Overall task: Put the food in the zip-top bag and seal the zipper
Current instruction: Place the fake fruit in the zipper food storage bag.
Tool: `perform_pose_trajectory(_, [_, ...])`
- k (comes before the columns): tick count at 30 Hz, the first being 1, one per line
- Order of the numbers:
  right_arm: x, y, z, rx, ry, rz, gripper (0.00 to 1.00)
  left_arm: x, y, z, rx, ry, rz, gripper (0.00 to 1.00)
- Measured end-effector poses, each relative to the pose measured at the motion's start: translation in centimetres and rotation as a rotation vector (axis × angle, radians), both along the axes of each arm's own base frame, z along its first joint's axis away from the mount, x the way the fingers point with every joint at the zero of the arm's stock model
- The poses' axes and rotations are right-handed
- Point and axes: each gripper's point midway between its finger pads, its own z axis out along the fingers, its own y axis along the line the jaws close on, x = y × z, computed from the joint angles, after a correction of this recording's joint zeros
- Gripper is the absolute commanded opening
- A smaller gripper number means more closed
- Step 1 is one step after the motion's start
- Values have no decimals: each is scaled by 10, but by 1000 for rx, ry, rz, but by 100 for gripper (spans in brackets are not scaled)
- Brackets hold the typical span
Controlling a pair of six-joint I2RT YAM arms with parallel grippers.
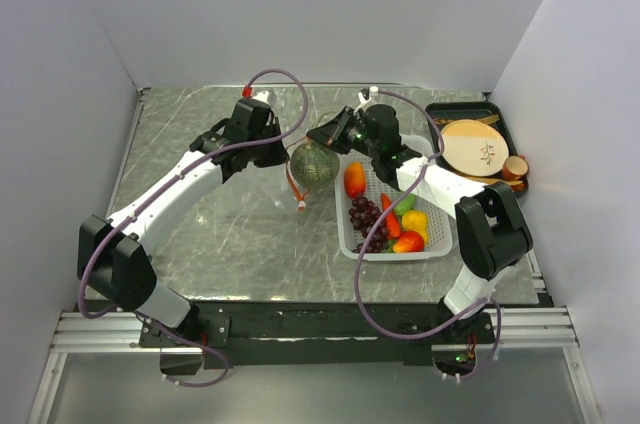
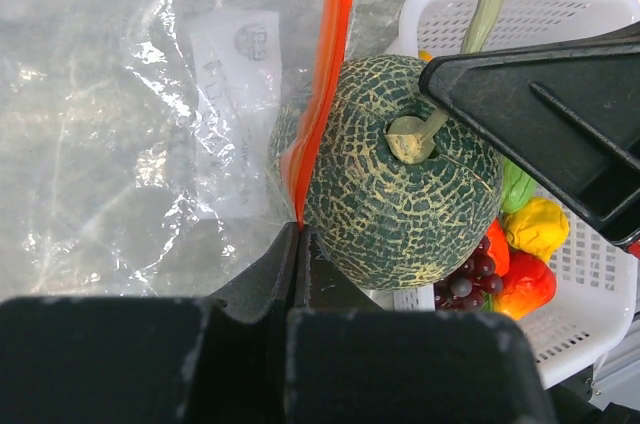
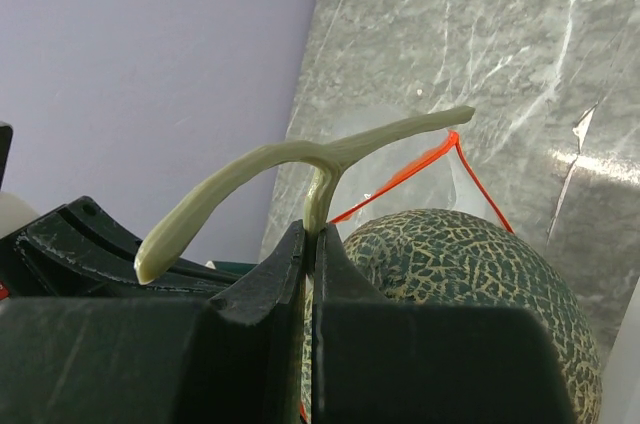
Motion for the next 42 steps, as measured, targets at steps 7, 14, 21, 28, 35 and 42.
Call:
perform_pose_trajectory(7, [4,-2,5,8,-16,-25,0,2,-1,2,-9,-7,3,1])
perform_pose_trajectory(14, [9,-6,36,89,-79,-74,0,2,-2,3,-18,-7,9,1])
perform_pose_trajectory(21, [8,-10,57,211,-125,-112,0,2,-4,0,-38,-3,21,1])
perform_pose_trajectory(28, [6,-10,60,376,-124,-111,0,4,-7,2,-64,-7,25,1])
perform_pose_trajectory(35, [3,-2,47,351,-92,-100,0,-1,-5,12,-78,-27,26,1])
perform_pose_trajectory(42, [-6,7,16,233,-34,-66,0,0,-2,28,-95,-76,37,1])
